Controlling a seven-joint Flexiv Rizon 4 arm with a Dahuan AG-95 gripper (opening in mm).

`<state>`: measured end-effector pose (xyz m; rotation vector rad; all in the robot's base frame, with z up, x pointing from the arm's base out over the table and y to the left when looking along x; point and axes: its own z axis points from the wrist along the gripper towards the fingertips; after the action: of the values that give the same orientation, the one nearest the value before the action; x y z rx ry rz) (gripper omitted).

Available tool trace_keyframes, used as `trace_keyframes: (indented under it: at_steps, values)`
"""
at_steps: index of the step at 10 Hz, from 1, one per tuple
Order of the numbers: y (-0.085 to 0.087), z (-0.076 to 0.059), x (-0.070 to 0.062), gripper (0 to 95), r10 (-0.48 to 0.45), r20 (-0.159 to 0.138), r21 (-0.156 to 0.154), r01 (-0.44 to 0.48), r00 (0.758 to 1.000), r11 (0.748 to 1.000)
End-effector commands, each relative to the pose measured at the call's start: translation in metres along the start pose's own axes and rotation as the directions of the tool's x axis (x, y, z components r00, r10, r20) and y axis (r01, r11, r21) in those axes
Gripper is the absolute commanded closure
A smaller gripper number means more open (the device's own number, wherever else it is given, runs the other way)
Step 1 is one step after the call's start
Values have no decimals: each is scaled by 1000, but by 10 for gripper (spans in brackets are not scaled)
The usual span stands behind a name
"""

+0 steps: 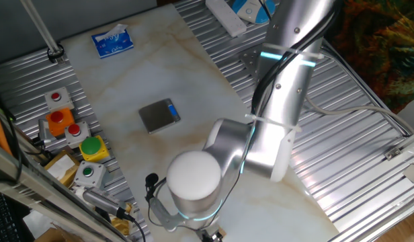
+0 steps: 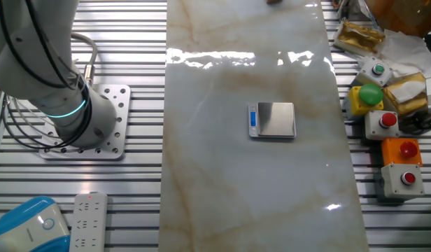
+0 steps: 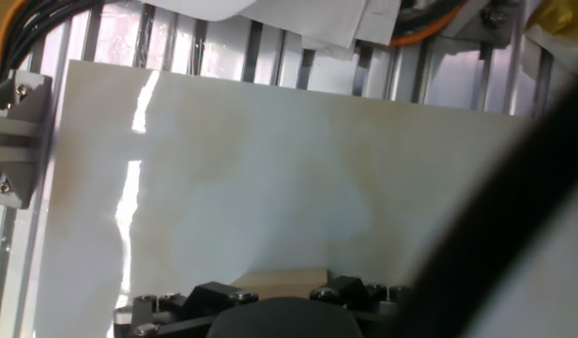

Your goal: Place the block on the scale

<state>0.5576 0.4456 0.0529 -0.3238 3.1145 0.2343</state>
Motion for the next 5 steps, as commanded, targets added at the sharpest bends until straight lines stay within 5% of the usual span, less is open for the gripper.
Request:
trace_keyframes:
  at_steps: [1, 2, 5]
  values:
    - [-2, -6, 5, 190, 6, 9, -22, -6, 1000, 1000]
    - [-3, -7, 7, 190, -25, -10, 24, 26, 1000, 999]
    - [2, -3, 17, 190, -31, -3, 12, 31, 1000, 999]
